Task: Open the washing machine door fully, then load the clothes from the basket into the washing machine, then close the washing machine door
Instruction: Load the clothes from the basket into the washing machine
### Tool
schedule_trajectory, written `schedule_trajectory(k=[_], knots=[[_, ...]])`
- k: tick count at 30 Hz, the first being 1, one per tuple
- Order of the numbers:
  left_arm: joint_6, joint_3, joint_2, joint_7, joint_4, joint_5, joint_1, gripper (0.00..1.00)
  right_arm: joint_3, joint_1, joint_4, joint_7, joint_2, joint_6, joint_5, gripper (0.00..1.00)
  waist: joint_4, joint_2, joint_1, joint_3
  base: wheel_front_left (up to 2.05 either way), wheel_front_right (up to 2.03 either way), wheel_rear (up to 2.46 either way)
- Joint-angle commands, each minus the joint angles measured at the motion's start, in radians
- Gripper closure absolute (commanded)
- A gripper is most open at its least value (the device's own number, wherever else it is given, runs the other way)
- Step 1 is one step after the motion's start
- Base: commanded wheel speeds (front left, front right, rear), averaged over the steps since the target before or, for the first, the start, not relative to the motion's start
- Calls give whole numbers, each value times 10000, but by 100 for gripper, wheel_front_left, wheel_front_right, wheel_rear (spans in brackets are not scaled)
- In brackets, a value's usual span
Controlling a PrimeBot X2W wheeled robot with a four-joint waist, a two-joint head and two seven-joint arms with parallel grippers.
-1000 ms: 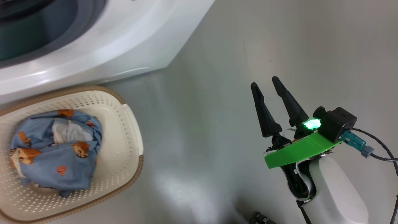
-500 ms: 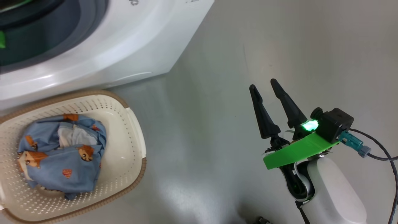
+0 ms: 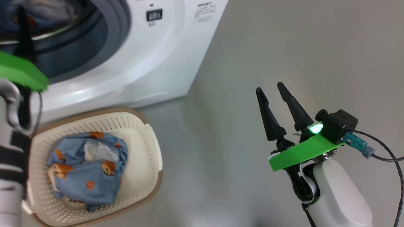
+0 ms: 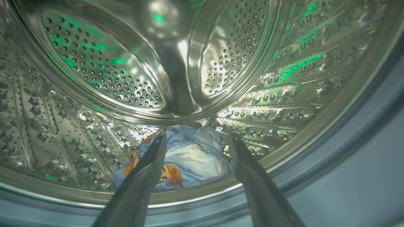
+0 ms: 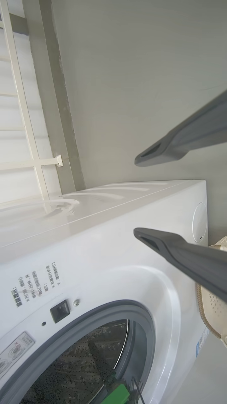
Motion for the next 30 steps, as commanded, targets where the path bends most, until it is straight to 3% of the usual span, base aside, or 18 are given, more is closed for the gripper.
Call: schedule_trajectory(k=[1, 17, 30], knots=[[-22, 244, 344, -53, -382, -87, 283, 0, 126, 285, -154, -48, 28, 16, -95, 0, 323, 0, 0, -590, 0, 0, 0], [-24, 804, -235, -53, -2617, -230, 4090, 0, 21, 993, 387, -48, -147, 16, -355, 0, 1238, 0, 0, -2875, 0, 0, 0], [-11, 1560, -860, -53, -4298, 114, 6562, 0, -3, 1541, 454, -48, -624, 16, -213, 0, 1835, 0, 0, -3989, 0, 0, 0]])
